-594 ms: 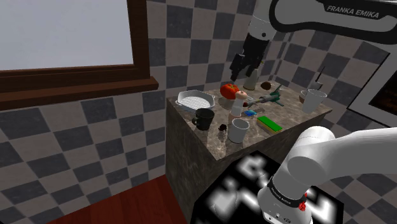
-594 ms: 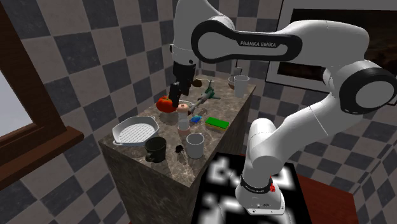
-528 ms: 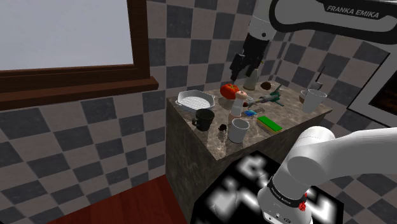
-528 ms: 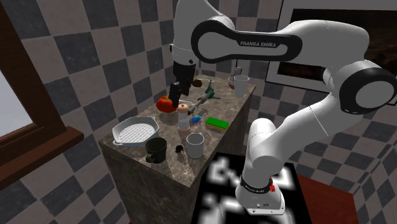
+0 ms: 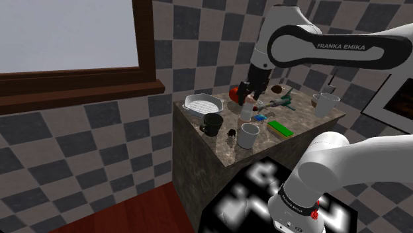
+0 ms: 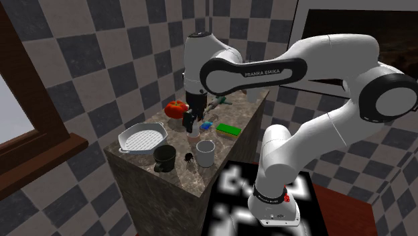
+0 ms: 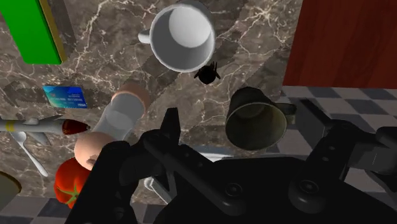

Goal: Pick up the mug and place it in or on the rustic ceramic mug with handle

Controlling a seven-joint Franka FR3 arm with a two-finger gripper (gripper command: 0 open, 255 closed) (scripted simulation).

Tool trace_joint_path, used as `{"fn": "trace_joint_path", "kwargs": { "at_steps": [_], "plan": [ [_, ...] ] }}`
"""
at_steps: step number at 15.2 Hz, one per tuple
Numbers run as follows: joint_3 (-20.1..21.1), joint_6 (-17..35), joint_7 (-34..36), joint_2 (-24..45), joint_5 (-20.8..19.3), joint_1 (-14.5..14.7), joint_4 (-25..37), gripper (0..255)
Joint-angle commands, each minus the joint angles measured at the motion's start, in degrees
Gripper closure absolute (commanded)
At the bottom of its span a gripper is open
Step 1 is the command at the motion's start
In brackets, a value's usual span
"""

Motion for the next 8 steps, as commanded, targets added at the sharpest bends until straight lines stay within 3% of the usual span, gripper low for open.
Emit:
{"fn": "trace_joint_path", "kwargs": {
  "at_steps": [1, 8],
  "plan": [
    [-0.11, 2.8, 0.66, 0.92, -0.22, -0.37, -2.99, 0],
    [-0.81, 12.56, 2.63, 3.99, -1.37, -2.07, -13.59, 0]
  ]
}}
